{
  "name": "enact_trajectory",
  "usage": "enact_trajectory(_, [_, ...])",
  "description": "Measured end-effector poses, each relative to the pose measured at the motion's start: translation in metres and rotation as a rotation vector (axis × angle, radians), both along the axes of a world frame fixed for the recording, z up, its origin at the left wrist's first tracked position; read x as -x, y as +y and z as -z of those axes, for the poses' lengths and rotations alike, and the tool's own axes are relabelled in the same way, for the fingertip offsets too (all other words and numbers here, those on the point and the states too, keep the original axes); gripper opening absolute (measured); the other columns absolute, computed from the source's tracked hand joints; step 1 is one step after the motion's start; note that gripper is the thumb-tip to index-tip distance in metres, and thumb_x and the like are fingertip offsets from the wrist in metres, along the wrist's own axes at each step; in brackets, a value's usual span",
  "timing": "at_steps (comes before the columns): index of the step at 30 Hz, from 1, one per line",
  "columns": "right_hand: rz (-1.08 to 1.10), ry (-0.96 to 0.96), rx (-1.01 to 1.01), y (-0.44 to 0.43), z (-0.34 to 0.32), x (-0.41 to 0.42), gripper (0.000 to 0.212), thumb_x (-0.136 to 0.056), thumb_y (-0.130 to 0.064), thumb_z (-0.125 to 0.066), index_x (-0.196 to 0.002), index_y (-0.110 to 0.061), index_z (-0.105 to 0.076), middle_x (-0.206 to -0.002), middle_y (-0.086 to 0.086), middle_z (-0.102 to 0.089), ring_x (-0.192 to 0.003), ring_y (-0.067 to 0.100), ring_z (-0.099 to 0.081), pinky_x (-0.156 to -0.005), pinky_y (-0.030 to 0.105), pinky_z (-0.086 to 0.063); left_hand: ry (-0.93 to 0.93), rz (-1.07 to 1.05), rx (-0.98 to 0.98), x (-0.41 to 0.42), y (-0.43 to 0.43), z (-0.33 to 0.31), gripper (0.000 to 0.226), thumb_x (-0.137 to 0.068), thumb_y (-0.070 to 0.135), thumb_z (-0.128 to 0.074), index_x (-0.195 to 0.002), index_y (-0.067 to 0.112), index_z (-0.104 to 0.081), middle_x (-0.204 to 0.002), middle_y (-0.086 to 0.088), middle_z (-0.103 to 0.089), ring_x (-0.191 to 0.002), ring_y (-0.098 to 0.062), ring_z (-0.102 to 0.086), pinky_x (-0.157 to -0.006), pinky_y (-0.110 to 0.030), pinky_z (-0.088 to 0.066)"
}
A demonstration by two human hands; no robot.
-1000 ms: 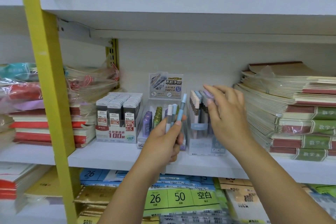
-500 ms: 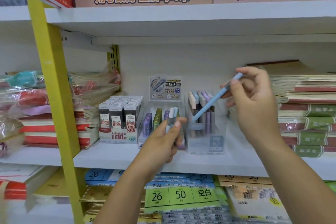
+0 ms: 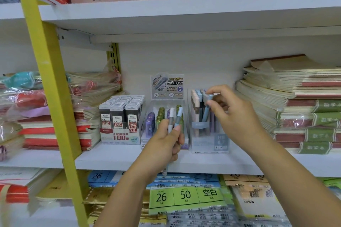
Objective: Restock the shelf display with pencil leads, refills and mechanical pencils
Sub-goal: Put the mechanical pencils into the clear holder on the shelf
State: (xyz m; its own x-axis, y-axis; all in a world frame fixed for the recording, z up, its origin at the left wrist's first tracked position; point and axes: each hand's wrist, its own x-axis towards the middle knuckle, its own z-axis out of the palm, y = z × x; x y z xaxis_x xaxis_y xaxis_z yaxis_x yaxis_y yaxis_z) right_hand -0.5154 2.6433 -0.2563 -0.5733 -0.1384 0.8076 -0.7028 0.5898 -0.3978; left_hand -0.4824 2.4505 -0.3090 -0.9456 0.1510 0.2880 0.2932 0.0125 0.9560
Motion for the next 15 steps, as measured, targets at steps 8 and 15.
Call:
enact_trajectory(8, [0.143, 0.081, -0.056, -0.003, 0.002, 0.007, 0.021, -0.091, -0.022, -0.062, -0.111, -0.029, -0.061, -0.095, -0.006, -0.062, -0.093, 0.007, -0.046, -0.072, 0.023, -0.038, 0.049, -0.047, 0.052, 0.002, -0.004, 0.004, 0.022, -0.105, 0.038, -0.043, -0.111, 0.032, -0.063, -0.073, 0.005, -0.06, -0.061, -0.01, -0.048, -0.059, -0.024, -0.044])
enact_trajectory(15, [0.348, 0.045, -0.208, -0.012, 0.009, 0.017, 0.033, -0.094, -0.024, -0.057, -0.124, -0.037, -0.06, -0.143, 0.004, -0.04, -0.13, 0.023, -0.024, -0.103, 0.046, -0.032, 0.079, -0.027, -0.012, 0.0, -0.003, 0.001, 0.023, -0.104, 0.04, -0.045, -0.114, 0.036, -0.065, -0.071, 0.005, -0.056, -0.055, -0.01, -0.039, -0.053, -0.02, -0.036])
